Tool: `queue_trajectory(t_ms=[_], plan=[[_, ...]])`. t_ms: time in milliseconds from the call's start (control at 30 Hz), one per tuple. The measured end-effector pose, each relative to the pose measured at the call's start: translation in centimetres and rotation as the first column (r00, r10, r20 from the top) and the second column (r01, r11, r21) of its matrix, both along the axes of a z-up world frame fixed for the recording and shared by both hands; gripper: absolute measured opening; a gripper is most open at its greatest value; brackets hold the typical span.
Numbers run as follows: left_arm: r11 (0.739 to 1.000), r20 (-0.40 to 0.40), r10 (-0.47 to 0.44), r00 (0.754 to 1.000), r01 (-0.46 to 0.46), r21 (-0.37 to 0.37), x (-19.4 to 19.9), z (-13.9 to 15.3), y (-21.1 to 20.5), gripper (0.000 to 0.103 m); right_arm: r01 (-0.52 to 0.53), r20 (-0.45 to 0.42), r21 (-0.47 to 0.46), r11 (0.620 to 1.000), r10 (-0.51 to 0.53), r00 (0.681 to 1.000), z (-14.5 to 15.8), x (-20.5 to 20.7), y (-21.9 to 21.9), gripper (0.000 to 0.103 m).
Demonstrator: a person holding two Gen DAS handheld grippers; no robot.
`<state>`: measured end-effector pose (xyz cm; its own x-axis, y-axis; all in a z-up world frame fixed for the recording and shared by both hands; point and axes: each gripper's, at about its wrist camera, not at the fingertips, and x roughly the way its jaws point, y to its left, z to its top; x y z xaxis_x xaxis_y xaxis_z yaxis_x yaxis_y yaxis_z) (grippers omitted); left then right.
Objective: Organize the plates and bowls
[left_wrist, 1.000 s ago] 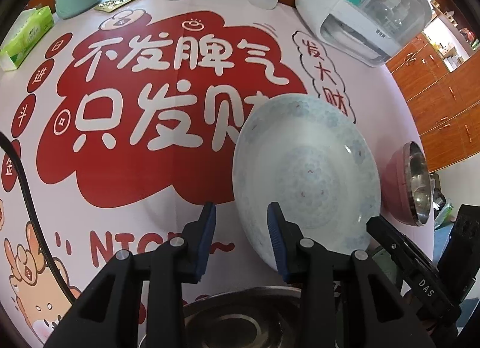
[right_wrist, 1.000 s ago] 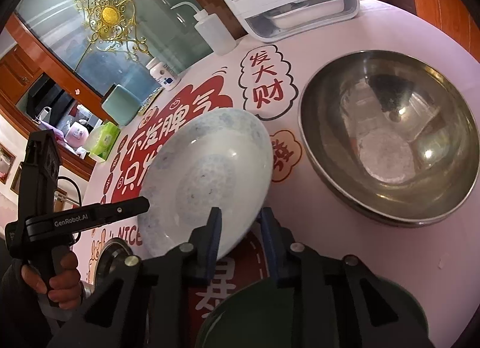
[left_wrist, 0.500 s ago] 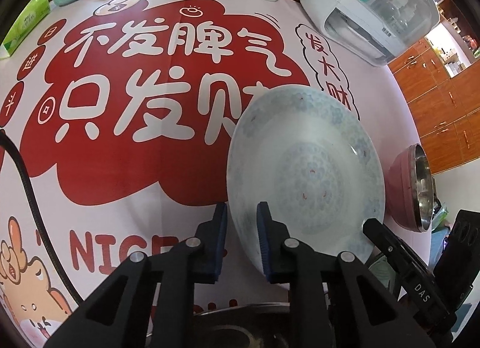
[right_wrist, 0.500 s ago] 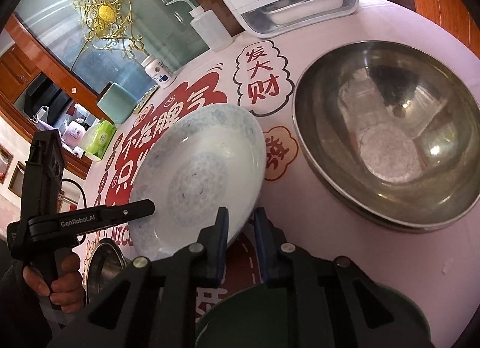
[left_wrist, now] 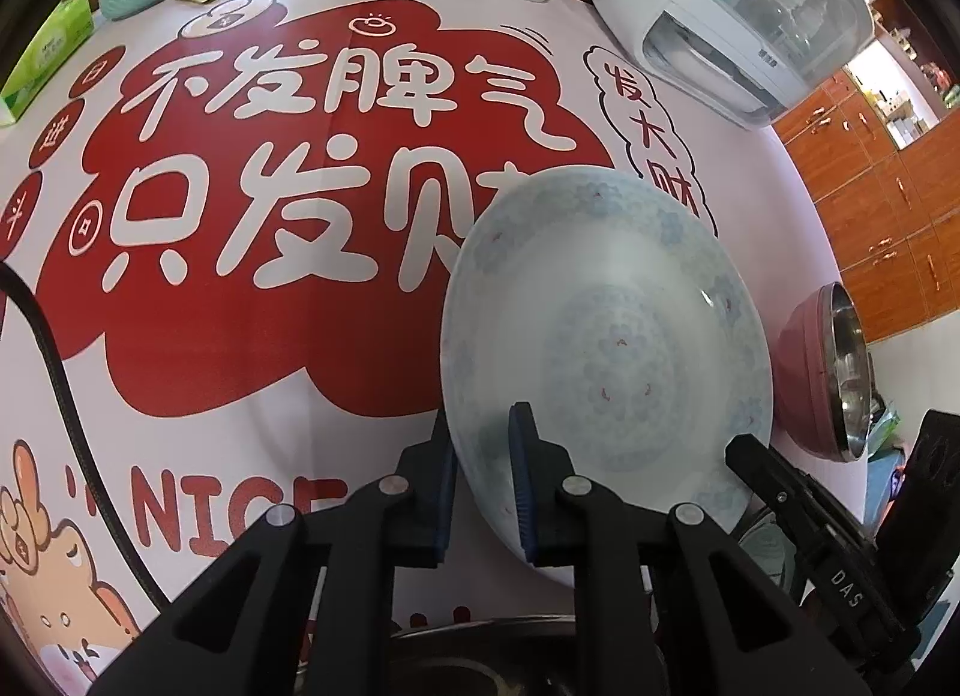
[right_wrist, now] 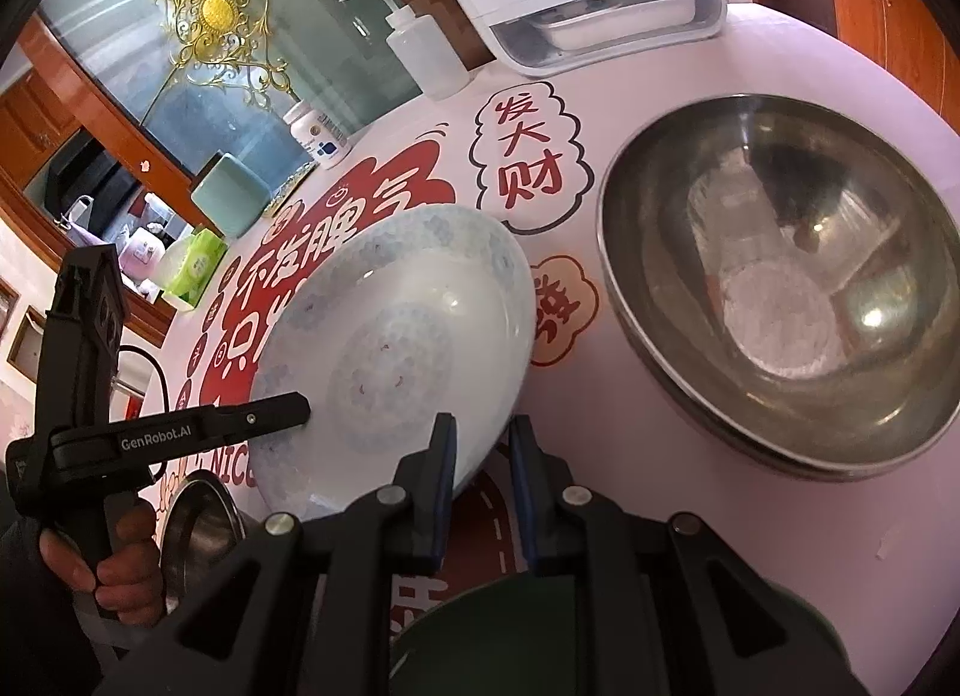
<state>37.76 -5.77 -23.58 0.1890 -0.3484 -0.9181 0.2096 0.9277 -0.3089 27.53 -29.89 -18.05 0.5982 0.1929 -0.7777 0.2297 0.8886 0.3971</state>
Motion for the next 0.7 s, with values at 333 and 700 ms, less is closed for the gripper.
queue_trajectory(t_ms=[333,700], plan=[[0.999,0.033,-0.028,0.999,0.028,0.025,-0.4,0.5,-0.3,0.014,0.005,0.016,0.008,1.0,-0.005,1.0,0.1,-0.3,-0.2,0.017],[0.999,0.092,-0.031,0.995,0.029,0.02,-1.2,2.4,0.0,0.014,0.008,0.065,0.017,1.0,-0.009,0.998,1.3,-0.9,-0.2,0.017]])
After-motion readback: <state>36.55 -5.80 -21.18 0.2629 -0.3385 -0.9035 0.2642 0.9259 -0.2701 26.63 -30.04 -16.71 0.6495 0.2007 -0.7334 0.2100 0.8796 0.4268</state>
